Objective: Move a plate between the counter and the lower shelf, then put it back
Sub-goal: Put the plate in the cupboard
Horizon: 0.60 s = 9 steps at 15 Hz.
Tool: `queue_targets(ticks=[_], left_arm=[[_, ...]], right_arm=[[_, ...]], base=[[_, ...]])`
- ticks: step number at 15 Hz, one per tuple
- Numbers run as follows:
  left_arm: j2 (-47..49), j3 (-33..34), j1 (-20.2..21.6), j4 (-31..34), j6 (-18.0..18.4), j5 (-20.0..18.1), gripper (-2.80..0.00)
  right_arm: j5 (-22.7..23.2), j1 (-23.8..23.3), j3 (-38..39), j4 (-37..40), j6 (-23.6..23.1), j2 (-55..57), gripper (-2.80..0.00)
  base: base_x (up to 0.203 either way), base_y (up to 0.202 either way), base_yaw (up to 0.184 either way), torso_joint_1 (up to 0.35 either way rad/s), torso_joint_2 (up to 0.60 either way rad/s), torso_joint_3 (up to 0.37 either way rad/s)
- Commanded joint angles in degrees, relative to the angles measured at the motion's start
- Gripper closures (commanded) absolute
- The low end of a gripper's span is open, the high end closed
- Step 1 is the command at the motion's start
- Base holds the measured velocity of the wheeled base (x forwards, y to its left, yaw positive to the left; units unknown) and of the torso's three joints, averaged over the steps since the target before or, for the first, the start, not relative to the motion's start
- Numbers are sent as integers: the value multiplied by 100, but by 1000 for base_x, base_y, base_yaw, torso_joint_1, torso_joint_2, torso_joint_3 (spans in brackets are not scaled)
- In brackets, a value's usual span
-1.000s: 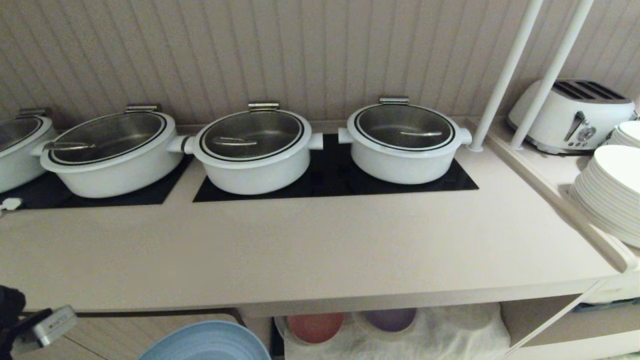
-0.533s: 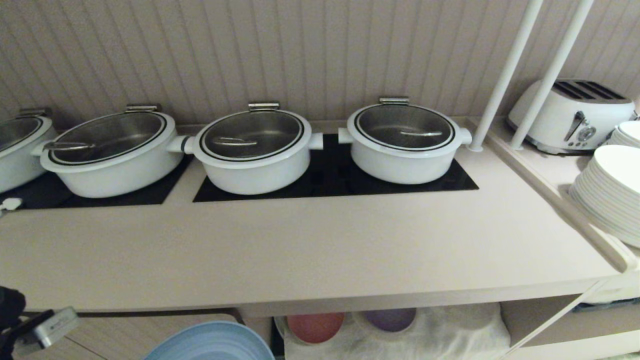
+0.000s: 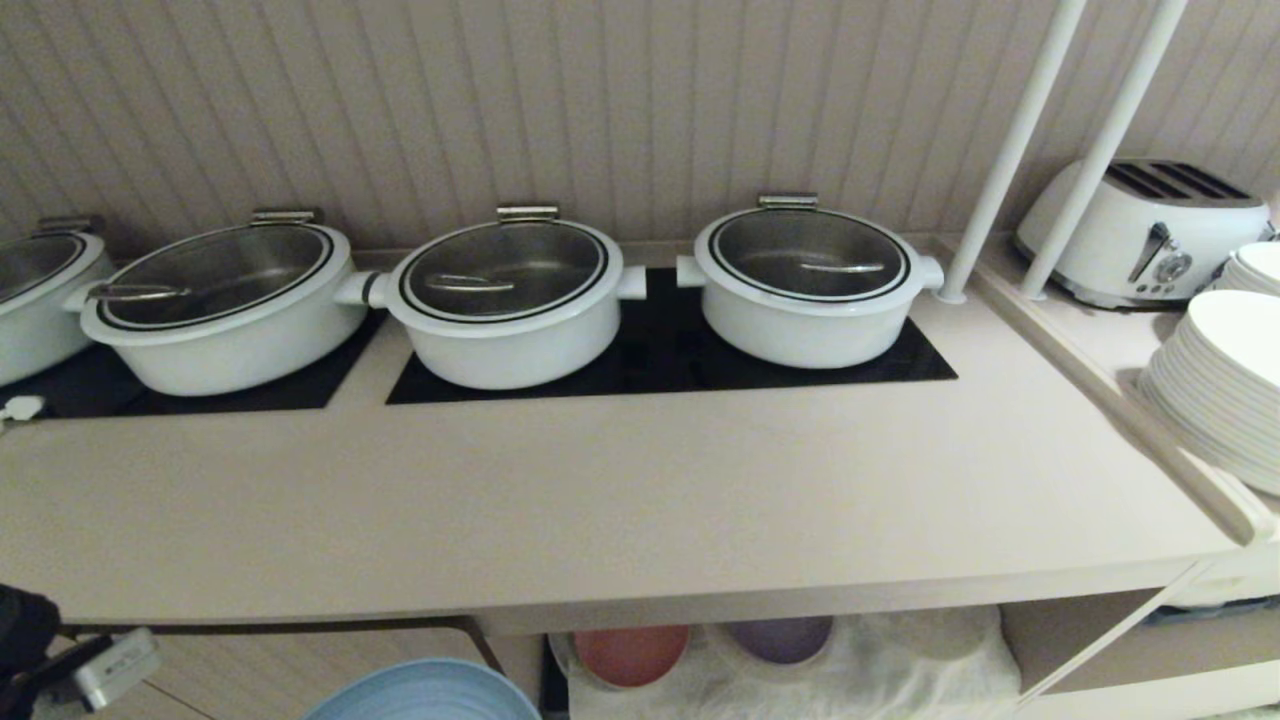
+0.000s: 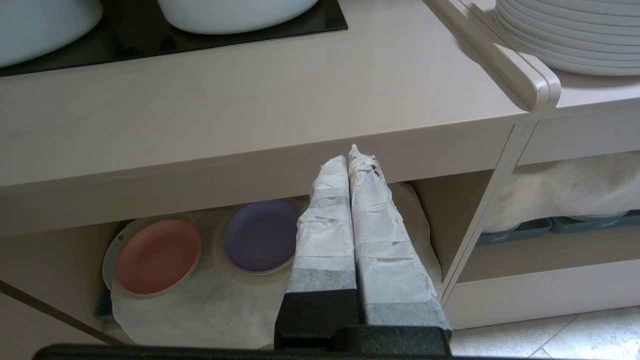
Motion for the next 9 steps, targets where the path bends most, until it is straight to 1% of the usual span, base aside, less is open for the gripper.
queue_targets(ticks=[1, 9], left_arm=[[-23, 20, 0, 22, -5, -7, 0], [-172, -42, 0, 13, -5, 19, 0]], right_arm=[[-3, 1, 0, -2, 0, 0, 0], [-3, 1, 0, -2, 0, 0, 0]], base=[[0, 0, 0, 0, 0, 0], [0, 0, 0, 0, 0, 0]])
